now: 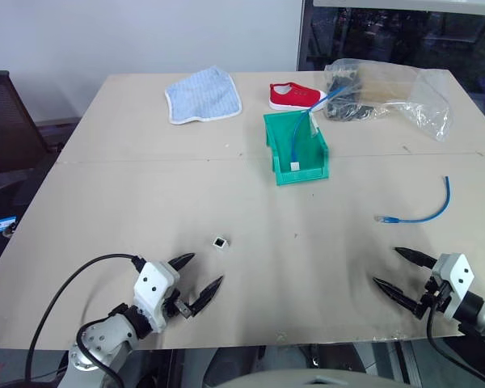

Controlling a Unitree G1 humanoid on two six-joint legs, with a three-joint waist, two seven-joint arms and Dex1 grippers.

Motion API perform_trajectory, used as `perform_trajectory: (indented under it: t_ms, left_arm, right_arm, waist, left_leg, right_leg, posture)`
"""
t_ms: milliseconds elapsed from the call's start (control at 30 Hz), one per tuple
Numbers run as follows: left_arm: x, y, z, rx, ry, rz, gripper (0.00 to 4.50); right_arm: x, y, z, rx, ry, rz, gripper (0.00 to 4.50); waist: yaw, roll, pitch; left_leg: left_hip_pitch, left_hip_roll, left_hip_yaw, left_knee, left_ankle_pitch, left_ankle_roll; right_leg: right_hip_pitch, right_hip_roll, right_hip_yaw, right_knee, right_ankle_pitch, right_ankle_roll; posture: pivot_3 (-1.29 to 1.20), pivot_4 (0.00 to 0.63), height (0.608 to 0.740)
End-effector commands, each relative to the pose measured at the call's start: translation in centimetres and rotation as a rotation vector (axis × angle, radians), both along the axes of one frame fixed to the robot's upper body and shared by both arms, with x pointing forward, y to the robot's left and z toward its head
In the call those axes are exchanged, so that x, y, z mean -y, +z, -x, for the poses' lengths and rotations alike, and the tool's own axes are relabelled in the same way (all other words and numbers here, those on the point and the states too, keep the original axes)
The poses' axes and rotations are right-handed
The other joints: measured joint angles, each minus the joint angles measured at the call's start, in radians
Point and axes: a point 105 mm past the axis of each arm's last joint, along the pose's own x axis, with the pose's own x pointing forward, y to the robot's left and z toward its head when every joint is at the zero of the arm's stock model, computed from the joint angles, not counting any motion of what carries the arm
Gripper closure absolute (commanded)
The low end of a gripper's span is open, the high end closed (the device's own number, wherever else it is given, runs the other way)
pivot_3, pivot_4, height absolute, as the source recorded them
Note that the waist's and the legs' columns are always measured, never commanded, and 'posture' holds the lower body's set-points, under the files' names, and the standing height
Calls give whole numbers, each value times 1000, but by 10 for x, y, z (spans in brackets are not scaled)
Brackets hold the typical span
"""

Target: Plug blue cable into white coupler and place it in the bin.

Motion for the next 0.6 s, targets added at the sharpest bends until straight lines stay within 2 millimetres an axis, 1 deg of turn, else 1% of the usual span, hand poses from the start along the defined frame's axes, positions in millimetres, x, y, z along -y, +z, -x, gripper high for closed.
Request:
perform_trajectory:
  t_ms: [33,600]
  left_arm:
    - [1,0,2,1,-23,-8,0]
    - [-9,4,5,7,-30,14,0]
  right_arm:
    - [2,10,-1,52,-6,5,89]
    - [6,10,-3,63,3,22,89]
  waist:
    - [0,0,0]
    - [0,1,0]
  left_leg:
    - [0,0,0,0,0,0]
    - [0,0,0,0,0,0]
  right_leg:
    - [0,0,0,0,0,0]
    - [0,0,0,0,0,0]
  posture:
    - [0,150,740]
    - [0,150,740]
